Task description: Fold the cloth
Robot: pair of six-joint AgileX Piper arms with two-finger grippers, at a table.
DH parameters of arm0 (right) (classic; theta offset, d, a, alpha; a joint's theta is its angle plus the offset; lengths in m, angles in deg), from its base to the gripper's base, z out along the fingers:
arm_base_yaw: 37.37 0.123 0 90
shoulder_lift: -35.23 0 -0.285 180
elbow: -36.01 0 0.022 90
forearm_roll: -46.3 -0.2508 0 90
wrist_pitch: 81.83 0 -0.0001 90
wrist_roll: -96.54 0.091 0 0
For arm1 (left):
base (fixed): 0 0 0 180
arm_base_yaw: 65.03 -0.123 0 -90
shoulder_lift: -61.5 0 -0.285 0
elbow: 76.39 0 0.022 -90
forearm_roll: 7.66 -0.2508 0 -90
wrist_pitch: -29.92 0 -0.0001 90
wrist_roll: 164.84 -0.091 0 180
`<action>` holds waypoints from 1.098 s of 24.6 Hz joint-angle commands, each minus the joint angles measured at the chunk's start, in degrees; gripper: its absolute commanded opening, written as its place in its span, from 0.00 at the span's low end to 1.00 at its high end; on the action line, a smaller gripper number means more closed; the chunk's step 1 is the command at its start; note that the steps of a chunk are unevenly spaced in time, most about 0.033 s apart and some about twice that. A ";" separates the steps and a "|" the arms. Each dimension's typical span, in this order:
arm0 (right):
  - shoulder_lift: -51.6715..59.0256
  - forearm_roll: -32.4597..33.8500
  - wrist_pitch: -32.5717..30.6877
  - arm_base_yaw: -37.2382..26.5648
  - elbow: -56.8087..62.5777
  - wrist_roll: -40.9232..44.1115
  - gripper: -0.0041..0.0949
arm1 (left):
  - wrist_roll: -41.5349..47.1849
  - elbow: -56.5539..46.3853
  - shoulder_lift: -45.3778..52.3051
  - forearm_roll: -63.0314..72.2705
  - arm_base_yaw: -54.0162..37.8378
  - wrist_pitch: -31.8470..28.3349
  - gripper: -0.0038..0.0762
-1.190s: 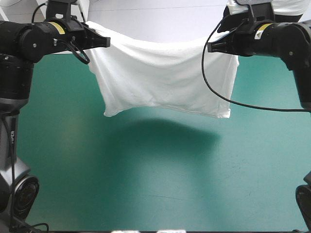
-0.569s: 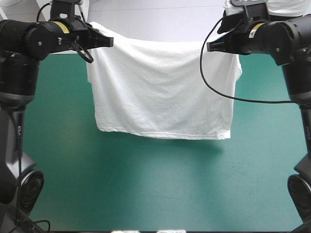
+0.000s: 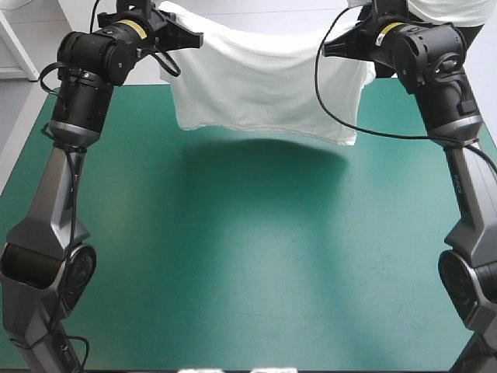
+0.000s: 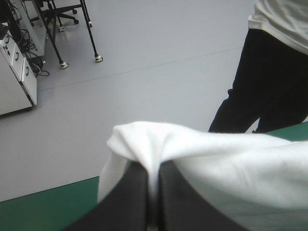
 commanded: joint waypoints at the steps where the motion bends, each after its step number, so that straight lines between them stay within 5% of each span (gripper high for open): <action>1: 0.98 -3.13 1.60 -2.76 -1.50 0.07 0.02 | 0.54 1.55 1.06 -0.27 -0.06 -1.89 0.04; 10: -13.95 -17.05 -18.11 -6.79 -1.41 -2.07 0.02 | 2.87 1.44 -14.84 4.95 -0.06 18.05 0.04; 14: -13.25 -19.23 -19.20 -6.60 3.01 -1.66 0.02 | 3.79 -0.72 -14.91 6.00 -0.06 24.10 0.04; 21: -3.23 -19.73 -17.22 -6.48 24.46 -3.25 0.02 | 4.20 -13.17 -7.85 5.77 1.24 24.31 0.04; 27: 7.38 -21.13 -12.47 -6.48 42.38 -5.29 0.02 | 5.26 -36.10 3.36 7.31 2.86 18.13 0.04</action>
